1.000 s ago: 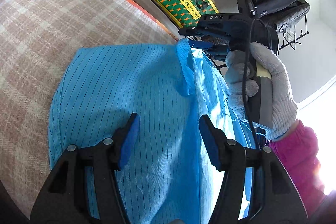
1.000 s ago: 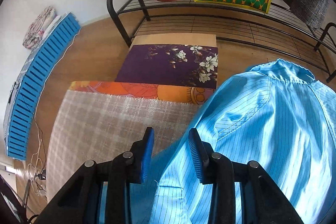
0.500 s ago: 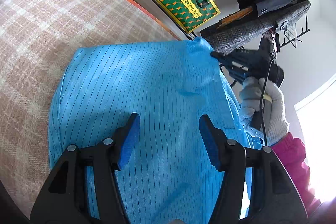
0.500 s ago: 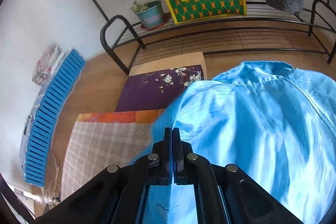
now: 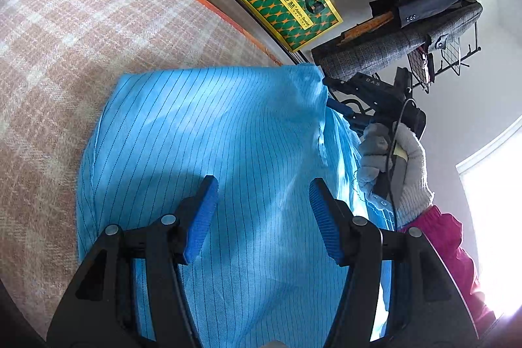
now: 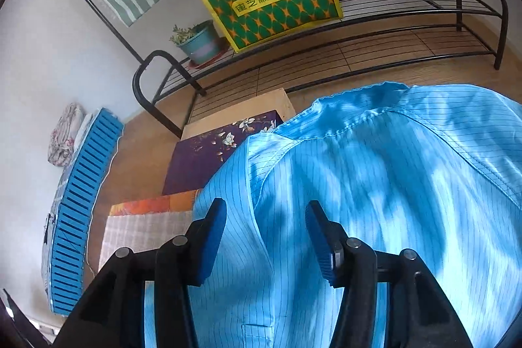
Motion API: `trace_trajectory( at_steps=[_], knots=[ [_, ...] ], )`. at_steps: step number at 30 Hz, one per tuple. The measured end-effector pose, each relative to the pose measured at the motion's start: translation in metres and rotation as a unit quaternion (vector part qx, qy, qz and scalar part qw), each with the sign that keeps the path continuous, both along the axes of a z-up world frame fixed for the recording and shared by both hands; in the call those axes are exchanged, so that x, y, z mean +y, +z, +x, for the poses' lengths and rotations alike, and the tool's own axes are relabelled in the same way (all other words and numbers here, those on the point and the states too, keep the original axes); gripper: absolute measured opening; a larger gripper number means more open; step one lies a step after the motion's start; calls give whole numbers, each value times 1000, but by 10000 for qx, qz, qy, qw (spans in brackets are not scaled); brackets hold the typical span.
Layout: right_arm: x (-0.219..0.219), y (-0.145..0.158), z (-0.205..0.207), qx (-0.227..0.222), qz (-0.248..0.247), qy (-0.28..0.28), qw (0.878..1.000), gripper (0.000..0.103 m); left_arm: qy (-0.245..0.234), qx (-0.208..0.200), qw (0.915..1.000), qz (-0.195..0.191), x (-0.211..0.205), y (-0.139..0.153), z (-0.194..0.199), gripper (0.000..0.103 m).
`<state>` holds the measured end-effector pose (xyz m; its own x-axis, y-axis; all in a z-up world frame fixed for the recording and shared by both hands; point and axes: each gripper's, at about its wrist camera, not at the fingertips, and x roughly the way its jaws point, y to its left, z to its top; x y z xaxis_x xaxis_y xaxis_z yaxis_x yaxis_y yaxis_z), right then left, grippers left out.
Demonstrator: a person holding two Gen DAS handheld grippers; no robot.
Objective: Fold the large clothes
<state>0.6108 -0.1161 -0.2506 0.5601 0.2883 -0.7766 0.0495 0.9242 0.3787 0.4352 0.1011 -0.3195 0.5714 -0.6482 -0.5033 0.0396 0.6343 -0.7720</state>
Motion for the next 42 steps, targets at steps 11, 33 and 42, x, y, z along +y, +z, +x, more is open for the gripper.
trace_trajectory(
  at_steps=[11, 33, 42],
  knots=[
    [2, 23, -37, -261, -755, 73, 9968, 37, 188, 31, 9997, -167, 10, -2, -1, 58],
    [27, 149, -421, -957, -453, 2272, 9681, 37, 215, -127, 9893, 1438, 92, 191, -220, 58],
    [48, 78, -515, -243, -48, 2453, 9691, 56, -377, 774, 9862, 1415, 42, 105, -326, 58]
  ],
)
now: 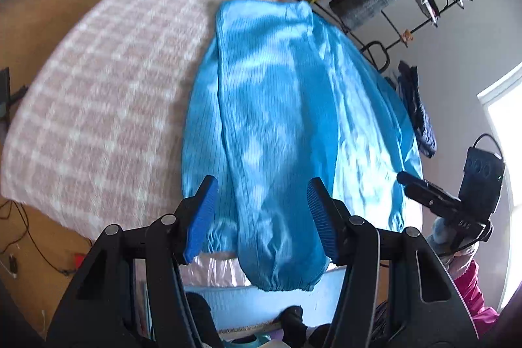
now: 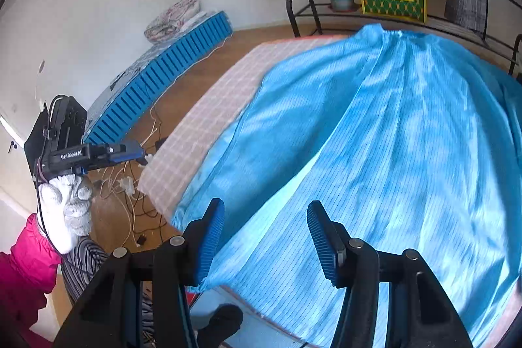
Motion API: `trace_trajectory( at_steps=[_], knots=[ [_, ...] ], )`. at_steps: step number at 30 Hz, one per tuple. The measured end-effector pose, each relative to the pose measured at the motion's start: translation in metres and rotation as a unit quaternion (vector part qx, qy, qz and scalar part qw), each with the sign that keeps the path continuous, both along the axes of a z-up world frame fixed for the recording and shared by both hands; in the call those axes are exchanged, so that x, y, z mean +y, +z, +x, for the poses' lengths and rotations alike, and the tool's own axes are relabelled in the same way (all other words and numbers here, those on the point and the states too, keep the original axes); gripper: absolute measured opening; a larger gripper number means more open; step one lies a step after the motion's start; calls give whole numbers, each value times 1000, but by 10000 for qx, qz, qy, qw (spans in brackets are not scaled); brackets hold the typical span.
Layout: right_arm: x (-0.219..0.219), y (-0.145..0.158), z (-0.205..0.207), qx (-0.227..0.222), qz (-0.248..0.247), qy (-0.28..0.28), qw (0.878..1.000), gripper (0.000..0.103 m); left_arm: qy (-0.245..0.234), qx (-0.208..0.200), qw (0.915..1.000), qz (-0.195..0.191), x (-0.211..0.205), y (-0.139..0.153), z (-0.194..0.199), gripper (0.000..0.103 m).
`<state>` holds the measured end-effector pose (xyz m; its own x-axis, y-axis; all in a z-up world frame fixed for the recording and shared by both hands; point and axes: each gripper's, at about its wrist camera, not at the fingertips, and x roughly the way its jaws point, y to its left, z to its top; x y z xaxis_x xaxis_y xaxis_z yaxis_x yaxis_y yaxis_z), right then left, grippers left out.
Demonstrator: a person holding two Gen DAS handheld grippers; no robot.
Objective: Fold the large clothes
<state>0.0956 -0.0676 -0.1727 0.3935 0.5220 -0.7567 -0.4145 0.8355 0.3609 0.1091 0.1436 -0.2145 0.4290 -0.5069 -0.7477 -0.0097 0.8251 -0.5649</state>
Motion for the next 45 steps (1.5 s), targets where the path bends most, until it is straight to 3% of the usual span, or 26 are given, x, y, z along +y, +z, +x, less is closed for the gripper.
trace_trajectory(
  at_steps=[5, 8, 10, 12, 16, 21, 23, 25, 27, 29, 30, 31, 32, 35, 36, 37, 39, 42, 45],
  knots=[
    [37, -23, 4, -64, 200, -44, 9998, 54, 148, 376, 9986, 336, -19, -50, -6, 58],
    [64, -36, 13, 66, 227, 230, 9995, 53, 206, 456, 9983, 290, -20, -60, -4, 58],
    [79, -49, 18, 144, -138, 396, 9990, 47, 163, 493, 9979, 375, -23, -63, -4, 58],
    [85, -64, 18, 219, -894, 349, 9951, 39, 165, 453, 9980, 398, -22, -63, -6, 58],
    [53, -89, 10, 687, -1439, 86, 9872, 39, 153, 360, 9988, 307, -19, -62, -12, 58],
    [18, -82, 4, 772, -831, -300, 9931, 40, 123, 423, 9986, 285, -25, -64, -8, 57],
    [8, -71, 1, 496, -841, -546, 9937, 51, 105, 390, 9989, 236, -27, -61, -7, 42],
    [1, -66, -2, 330, -853, -733, 9931, 74, 74, 335, 9990, 296, -29, -58, -7, 26],
    [-2, -70, 1, 501, -742, -690, 9936, 73, 32, 245, 9990, 377, -32, -54, -6, 14],
    [1, -79, 2, 696, -660, -570, 9938, 68, 35, 172, 9989, 444, -34, -52, -6, 7],
    [3, -83, 3, 794, -663, -485, 9935, 56, 36, 154, 9989, 442, -34, -51, -6, 5],
    [5, -89, 3, 912, -648, -404, 9929, 37, 42, 146, 9989, 446, -34, -50, -6, 3],
    [9, -94, 5, 1024, -590, -372, 9923, 29, 71, 121, 9989, 454, -33, -49, -6, 3],
    [13, -97, 5, 999, -506, -379, 9930, 23, 220, 65, 9981, 578, -28, -47, -11, 3],
    [14, -96, 6, 1011, -493, -346, 9931, 17, 303, 63, 9977, 599, -26, -48, -12, 8],
    [14, -96, 6, 1015, -482, -343, 9931, 16, 316, 83, 9981, 518, -24, -50, -12, 26],
    [16, -95, 7, 988, -485, -345, 9933, 13, 326, 212, 9990, 227, -20, -57, -11, 51],
    [18, -96, 6, 996, -489, -345, 9932, 8, 294, 360, 9988, -154, -19, -66, -8, 51],
    [18, -98, 6, 1070, -418, -361, 9927, 8, 308, 459, 9974, -453, -19, -71, -6, 26]
  ],
)
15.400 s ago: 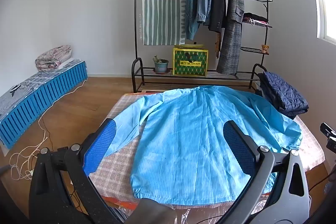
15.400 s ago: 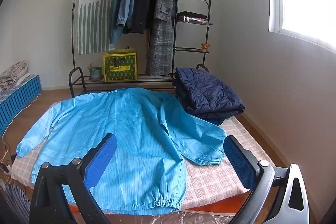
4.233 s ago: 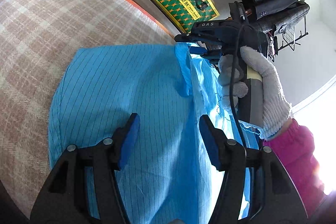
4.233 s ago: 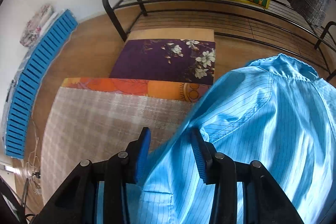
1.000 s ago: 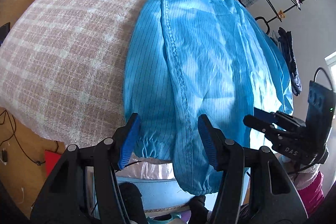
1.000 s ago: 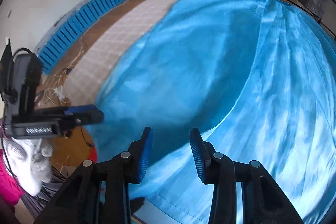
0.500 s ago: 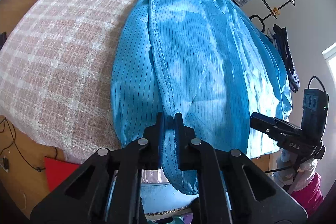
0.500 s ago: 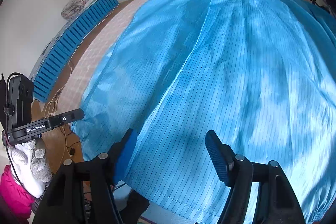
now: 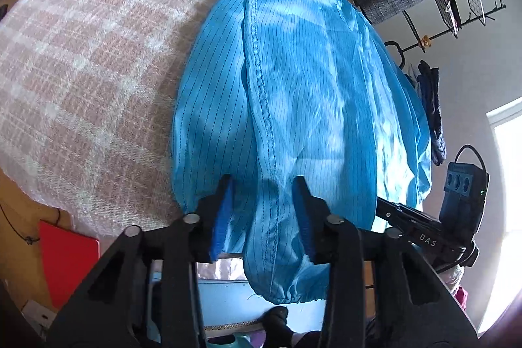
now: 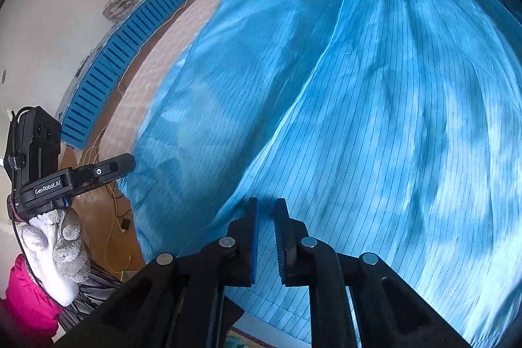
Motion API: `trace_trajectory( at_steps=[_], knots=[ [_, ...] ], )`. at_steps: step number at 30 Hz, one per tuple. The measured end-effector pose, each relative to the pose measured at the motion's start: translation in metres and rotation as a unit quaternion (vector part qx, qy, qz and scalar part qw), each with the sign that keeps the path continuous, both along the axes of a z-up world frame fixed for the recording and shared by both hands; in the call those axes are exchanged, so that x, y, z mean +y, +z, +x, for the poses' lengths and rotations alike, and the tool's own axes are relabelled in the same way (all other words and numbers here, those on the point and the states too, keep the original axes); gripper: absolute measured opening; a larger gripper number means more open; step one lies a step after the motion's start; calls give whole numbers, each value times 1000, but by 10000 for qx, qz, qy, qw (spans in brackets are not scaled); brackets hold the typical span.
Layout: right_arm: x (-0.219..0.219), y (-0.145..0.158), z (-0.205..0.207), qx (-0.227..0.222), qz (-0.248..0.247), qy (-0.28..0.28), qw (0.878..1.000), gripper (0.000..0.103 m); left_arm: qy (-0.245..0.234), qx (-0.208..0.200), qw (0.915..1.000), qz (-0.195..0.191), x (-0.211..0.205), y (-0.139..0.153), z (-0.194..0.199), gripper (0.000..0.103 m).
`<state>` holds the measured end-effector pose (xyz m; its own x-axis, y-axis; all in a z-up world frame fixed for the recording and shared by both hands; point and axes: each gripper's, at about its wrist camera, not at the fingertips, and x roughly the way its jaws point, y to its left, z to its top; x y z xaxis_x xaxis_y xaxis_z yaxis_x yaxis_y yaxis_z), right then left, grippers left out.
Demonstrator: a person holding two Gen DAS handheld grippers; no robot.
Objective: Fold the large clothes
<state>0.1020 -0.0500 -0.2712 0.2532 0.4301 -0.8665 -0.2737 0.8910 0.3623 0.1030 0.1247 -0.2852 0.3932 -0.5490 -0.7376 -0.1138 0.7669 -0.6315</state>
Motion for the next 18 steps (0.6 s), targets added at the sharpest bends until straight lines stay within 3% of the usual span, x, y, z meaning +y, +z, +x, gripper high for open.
trace_trajectory(
  at_steps=[5, 8, 9, 10, 14, 18],
  knots=[
    [-6, 1, 3, 102, 252, -127, 9995, 8, -228, -181, 9994, -180, -10, 14, -2, 19],
    [-5, 1, 4, 91, 208, -87, 9997, 9, -300, -91, 9995, 59, -17, 9, 0, 18],
    [-4, 0, 5, 90, 163, -92, 9998, 10, -283, -58, 9995, 114, -18, 7, 0, 5],
    [-4, -1, 5, 101, 160, -92, 9998, 10, -272, -48, 9994, 208, -18, 6, 0, 3],
    [4, -1, 6, 78, 181, -60, 9998, 10, -113, -284, 9984, 475, -9, 20, -4, 0],
    [27, 4, 2, -5, 294, 109, 9995, 2, 31, -371, 9968, 710, 6, 31, -11, 0]
  ],
)
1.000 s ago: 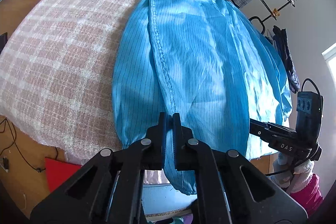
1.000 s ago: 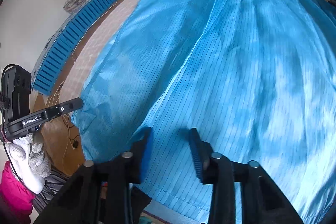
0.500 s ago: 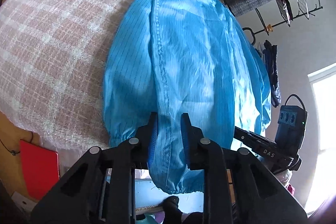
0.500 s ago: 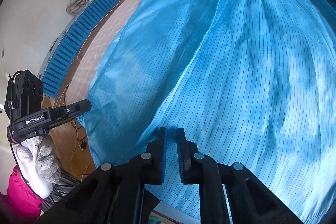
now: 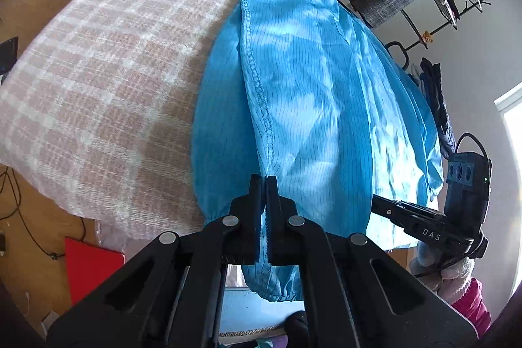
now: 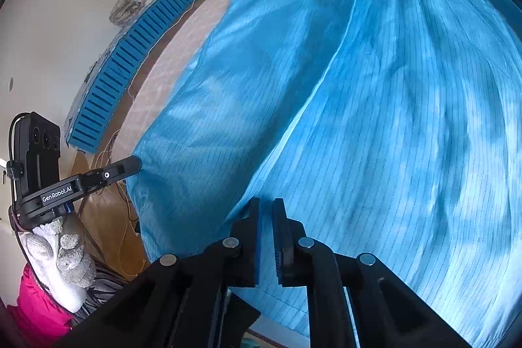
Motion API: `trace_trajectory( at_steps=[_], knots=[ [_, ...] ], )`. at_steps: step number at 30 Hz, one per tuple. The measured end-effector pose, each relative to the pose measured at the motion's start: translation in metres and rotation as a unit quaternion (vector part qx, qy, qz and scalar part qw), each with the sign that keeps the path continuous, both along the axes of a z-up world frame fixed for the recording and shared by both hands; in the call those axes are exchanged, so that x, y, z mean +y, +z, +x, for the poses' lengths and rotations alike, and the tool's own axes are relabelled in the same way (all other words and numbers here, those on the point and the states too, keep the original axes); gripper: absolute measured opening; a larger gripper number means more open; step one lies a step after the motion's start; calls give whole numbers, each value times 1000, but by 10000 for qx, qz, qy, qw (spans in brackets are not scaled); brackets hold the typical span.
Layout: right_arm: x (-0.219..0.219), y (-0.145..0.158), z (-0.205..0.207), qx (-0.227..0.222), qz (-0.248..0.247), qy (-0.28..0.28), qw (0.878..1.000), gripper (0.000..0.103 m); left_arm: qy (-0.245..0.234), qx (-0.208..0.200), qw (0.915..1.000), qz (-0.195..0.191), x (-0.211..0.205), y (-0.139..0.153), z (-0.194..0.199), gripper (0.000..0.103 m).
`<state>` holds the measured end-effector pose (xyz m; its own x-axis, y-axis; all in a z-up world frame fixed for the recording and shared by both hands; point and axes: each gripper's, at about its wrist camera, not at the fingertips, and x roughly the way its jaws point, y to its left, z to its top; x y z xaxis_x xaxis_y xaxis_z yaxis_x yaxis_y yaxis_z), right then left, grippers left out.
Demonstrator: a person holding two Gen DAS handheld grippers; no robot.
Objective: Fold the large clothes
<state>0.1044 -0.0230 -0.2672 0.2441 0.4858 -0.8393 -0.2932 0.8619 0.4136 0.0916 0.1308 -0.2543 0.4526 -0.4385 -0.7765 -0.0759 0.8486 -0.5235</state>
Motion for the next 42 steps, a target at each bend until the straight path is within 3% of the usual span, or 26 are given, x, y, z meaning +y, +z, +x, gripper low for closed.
trace_trajectory(
  at_steps=[3, 6, 11, 15, 17, 18, 19, 21, 23, 24, 26, 27, 28, 29, 31, 33, 38, 39, 40, 42],
  knots=[
    [17, 2, -3, -55, 32, 174, 9998, 0, -25, 133, 9996, 267, 2, -7, -3, 0],
    [28, -3, -3, -211, -416, 271, 9985, 0, -22, 356, 9980, 527, 1, -24, -4, 0],
    [23, -6, 4, -52, -189, 145, 9997, 0, 147, 35, 9994, 297, 14, -6, -13, 0],
    [35, 0, -1, -230, -499, 334, 9979, 0, 177, -122, 9993, 300, 18, 4, -17, 0],
    [35, 1, -2, -274, -744, 324, 9963, 0, 224, -41, 9997, 128, 22, -1, -13, 0],
    [36, 4, -4, -372, -864, 318, 9951, 0, 219, 46, 9997, -27, 24, -6, -10, 9],
    [35, 8, -6, -466, -918, 319, 9942, 0, 226, 140, 9995, -198, 25, -10, -7, 33],
    [27, 18, -5, -550, -826, 248, 9948, 5, 264, 184, 9983, -484, 26, -16, -3, 53],
    [17, 25, -3, -601, -648, 139, 9960, 21, 166, 237, 9986, -440, 19, -20, 4, 53],
    [14, 27, -2, -613, -565, 77, 9965, 37, 109, 250, 9989, -387, 15, -21, 9, 53],
    [10, 24, 4, -520, -408, 4, 9978, 40, 35, 314, 9989, -339, 8, -26, 16, 39],
    [9, 20, 7, -439, -378, -22, 9983, 40, -28, 376, 9987, -346, 4, -29, 19, 5],
    [10, 14, 9, -350, -365, -25, 9987, 39, -69, 411, 9986, -317, 1, -31, 21, 0],
    [11, 8, 10, -268, -361, -12, 9990, 38, -55, 358, 9990, -261, 0, -30, 20, 0],
    [15, -3, 10, -98, -259, 79, 9996, 14, -20, 170, 9997, -152, 1, -20, 14, 0],
    [22, -10, 8, -75, -266, 139, 9995, 4, 69, -12, 10000, -10, 7, -8, 7, 0],
    [44, -12, 3, -331, -586, 397, 9969, 0, 191, 222, 9995, 64, 18, -21, 7, 0],
    [44, -11, 3, -366, -635, 397, 9965, 0, 261, 305, 9992, 60, 20, -23, 8, 6],
    [44, -10, 4, -385, -703, 366, 9961, 0, 361, 341, 9988, 28, 26, -24, 8, 26],
    [42, -6, 5, -440, -829, 287, 9952, 0, 687, 233, 9973, -97, 39, -21, 6, 51]
  ],
)
